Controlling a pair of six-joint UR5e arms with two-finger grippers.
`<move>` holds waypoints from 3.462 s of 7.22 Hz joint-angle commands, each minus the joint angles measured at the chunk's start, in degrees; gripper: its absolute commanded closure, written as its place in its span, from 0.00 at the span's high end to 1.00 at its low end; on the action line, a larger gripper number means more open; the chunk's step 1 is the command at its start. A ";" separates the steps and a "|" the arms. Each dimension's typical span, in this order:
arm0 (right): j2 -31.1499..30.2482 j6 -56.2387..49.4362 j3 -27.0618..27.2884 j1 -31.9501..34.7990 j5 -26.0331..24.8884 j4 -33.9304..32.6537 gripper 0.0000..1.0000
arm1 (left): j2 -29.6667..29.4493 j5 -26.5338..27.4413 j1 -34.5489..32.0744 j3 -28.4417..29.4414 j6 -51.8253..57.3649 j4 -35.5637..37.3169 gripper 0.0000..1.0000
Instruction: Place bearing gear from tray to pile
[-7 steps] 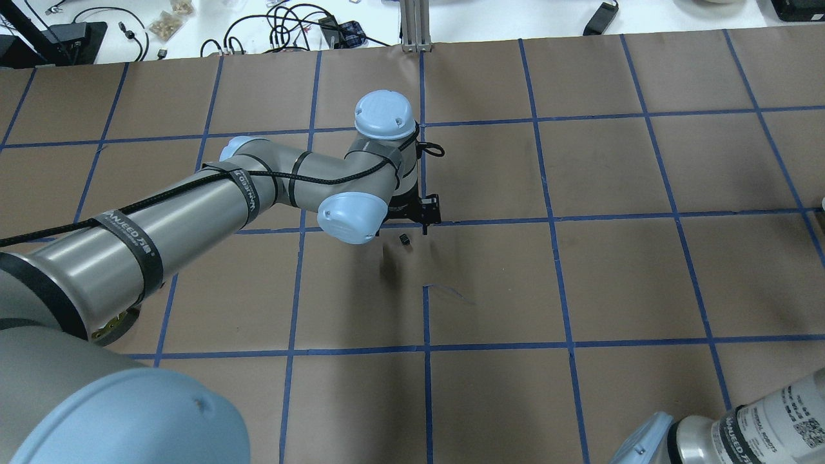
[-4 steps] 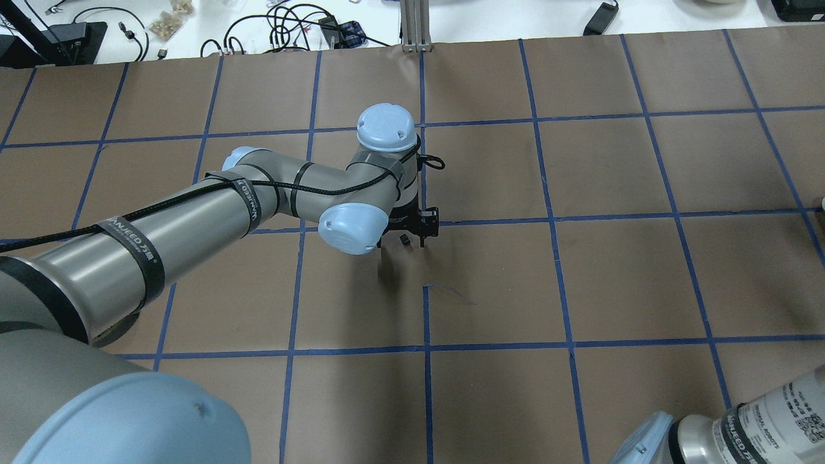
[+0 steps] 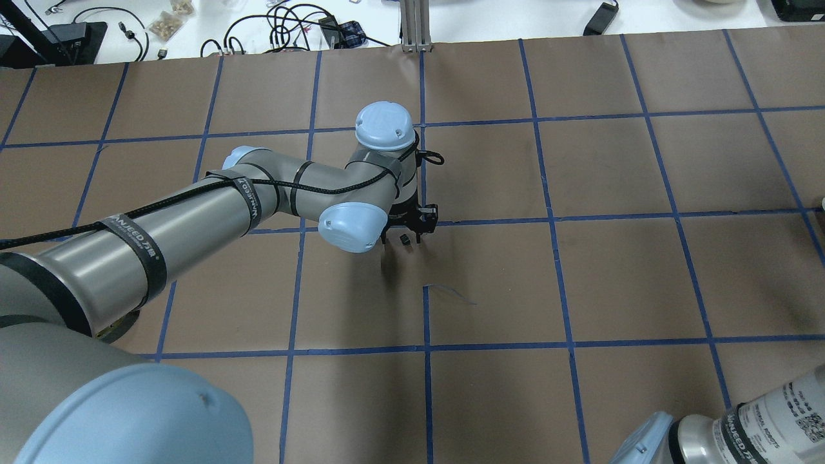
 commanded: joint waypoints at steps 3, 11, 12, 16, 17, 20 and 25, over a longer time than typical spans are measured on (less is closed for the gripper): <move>0.17 -0.55 0.09 0.00 -0.31 -0.09 0.40 | 0.12 -0.36 -0.17 -0.48 -0.07 0.10 0.00; -14.55 14.79 0.00 7.69 -2.06 12.44 0.13 | 11.79 3.16 20.89 0.94 15.89 -13.42 0.00; -17.81 21.88 1.22 12.78 -1.89 16.57 0.13 | 13.12 4.81 24.67 0.41 20.54 -14.39 0.00; -23.91 61.92 14.04 38.69 -0.48 14.69 0.13 | 17.69 7.11 41.36 -7.56 41.71 -13.44 0.00; -23.47 71.43 14.06 45.46 -0.40 13.46 0.13 | 17.96 7.03 45.93 -8.90 46.38 -12.30 0.00; -20.41 104.21 14.24 65.14 6.11 8.99 0.13 | 16.04 6.76 54.75 -9.18 60.29 -10.98 0.00; -7.40 121.33 13.72 77.78 12.33 -9.39 0.16 | 10.15 6.76 55.11 -11.46 61.01 -2.01 0.00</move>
